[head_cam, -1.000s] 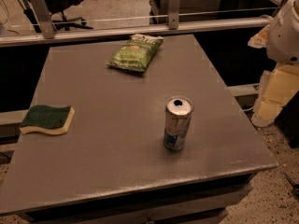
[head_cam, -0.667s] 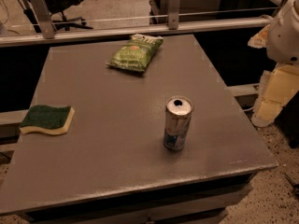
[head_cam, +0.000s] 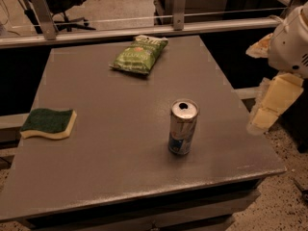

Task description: Move redbull can near green jalapeno chip bag

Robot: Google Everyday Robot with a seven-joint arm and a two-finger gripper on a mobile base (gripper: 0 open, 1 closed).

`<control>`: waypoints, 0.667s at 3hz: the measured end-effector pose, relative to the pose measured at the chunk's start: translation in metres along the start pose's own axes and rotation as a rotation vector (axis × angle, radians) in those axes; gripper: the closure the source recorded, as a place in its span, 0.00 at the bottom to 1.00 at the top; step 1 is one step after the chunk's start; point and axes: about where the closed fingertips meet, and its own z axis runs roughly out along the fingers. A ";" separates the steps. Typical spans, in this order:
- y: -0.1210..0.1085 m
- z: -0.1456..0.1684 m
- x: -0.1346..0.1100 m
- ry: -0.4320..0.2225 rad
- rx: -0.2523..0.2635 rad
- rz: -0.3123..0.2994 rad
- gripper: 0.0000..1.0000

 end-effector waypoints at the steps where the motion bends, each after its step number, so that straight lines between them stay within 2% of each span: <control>1: 0.015 0.035 -0.027 -0.180 -0.070 0.056 0.00; 2: 0.033 0.069 -0.062 -0.371 -0.137 0.100 0.00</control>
Offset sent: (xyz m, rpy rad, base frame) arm 0.0013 0.1565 -0.0652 0.7586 0.0818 0.0480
